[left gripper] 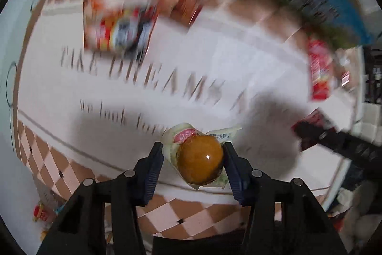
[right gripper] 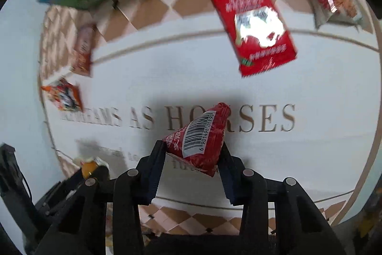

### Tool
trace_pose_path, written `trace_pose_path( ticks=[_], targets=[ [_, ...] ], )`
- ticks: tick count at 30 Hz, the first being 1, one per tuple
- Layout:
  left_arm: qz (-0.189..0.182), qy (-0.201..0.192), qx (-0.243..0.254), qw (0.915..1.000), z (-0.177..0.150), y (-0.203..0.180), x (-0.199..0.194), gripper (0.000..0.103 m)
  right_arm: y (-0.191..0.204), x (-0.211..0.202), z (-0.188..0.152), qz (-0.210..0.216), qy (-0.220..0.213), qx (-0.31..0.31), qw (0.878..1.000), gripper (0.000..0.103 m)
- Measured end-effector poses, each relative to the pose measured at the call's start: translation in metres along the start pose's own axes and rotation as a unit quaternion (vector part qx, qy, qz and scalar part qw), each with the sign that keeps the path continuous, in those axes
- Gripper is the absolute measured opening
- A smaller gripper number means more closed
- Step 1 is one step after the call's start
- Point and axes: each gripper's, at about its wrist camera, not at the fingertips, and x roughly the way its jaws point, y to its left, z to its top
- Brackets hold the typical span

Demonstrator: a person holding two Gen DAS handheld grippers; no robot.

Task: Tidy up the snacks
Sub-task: 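Lower both packets into the box and open both tools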

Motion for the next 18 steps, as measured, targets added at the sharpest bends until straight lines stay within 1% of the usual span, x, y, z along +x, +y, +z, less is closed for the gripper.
trace_pose_path(
  ticks=[4,5,6,8,9,12,13,15,18],
  targets=[
    [-0.024,-0.054,0.028,0.9978,0.036,-0.029,-0.061,0.048,0.001,-0.058,0.015,0.031,-0.041,-0.002,0.999,0.046],
    [-0.031,-0.072,0.042,0.996,0.049,-0.04,-0.079,0.048,0.003,-0.076,0.021,0.037,-0.055,-0.006,0.998,0.046],
    [-0.036,-0.082,0.052,0.9946,0.06,-0.045,-0.09,0.048,0.005,-0.089,0.027,0.041,-0.065,-0.008,0.997,0.046],
    [-0.04,-0.107,0.075,0.9906,0.083,-0.071,-0.12,0.048,0.01,-0.123,0.04,0.048,-0.091,-0.015,0.995,0.046],
    [-0.041,-0.116,0.084,0.9888,0.092,-0.077,-0.13,0.048,0.015,-0.141,0.049,0.048,-0.105,-0.024,0.993,0.046],
    [-0.027,-0.15,0.112,0.982,0.122,-0.108,-0.15,0.048,0.019,-0.179,0.074,0.035,-0.136,-0.039,0.989,0.046],
    [-0.024,-0.154,0.119,0.9806,0.132,-0.113,-0.154,0.048,0.019,-0.19,0.087,0.03,-0.144,-0.039,0.988,0.046],
    [-0.022,-0.156,0.131,0.9789,0.15,-0.128,-0.156,0.048,0.018,-0.202,0.107,0.023,-0.152,-0.036,0.987,0.046],
    [-0.017,-0.145,0.138,0.9797,0.177,-0.144,-0.146,0.048,0.011,-0.214,0.136,0.007,-0.163,-0.027,0.986,0.046]
  ],
)
